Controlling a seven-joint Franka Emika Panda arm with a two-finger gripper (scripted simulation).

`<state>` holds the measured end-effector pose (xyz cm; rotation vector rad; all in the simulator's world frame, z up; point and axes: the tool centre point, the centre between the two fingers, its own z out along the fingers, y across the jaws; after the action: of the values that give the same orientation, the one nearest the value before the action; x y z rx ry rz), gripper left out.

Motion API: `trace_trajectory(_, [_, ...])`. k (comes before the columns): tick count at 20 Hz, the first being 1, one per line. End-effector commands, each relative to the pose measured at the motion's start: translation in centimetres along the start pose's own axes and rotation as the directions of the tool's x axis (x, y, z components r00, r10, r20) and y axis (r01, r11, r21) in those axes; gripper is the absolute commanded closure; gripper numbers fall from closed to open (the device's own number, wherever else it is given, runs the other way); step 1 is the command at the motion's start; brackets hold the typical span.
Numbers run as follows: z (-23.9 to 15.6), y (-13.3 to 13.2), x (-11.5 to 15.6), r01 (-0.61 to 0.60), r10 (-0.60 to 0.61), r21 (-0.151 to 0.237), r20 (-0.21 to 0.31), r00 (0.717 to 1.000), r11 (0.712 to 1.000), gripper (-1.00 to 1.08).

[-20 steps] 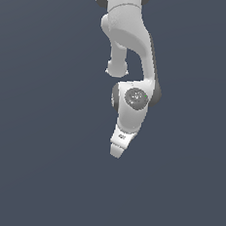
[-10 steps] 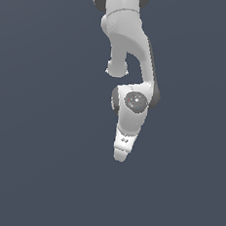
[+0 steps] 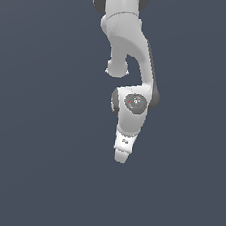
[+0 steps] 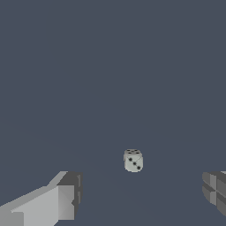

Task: Pick up the object and move it to a goal position.

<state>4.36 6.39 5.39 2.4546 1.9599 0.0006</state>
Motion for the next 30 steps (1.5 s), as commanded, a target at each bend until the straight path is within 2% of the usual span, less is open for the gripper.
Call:
trace_trajectory(1, [0.9, -0.1, 0.0, 0.001, -0.001, 0.001, 0.000, 1.000, 1.000, -0.92])
trace_trajectory(7, [3.9, -0.1, 0.0, 0.004, -0.004, 0.001, 0.000, 1.000, 1.000, -0.92])
trace_trajectory(12, [4.5, 0.0, 0.0, 0.005, -0.005, 0.001, 0.000, 1.000, 1.000, -0.92])
trace_trajectory(13, [4.5, 0.0, 0.0, 0.005, -0.005, 0.001, 0.000, 1.000, 1.000, 1.08])
trace_trajectory(30, [3.2, -0.4, 0.3, 0.005, -0.005, 0.001, 0.001, 1.000, 1.000, 1.08])
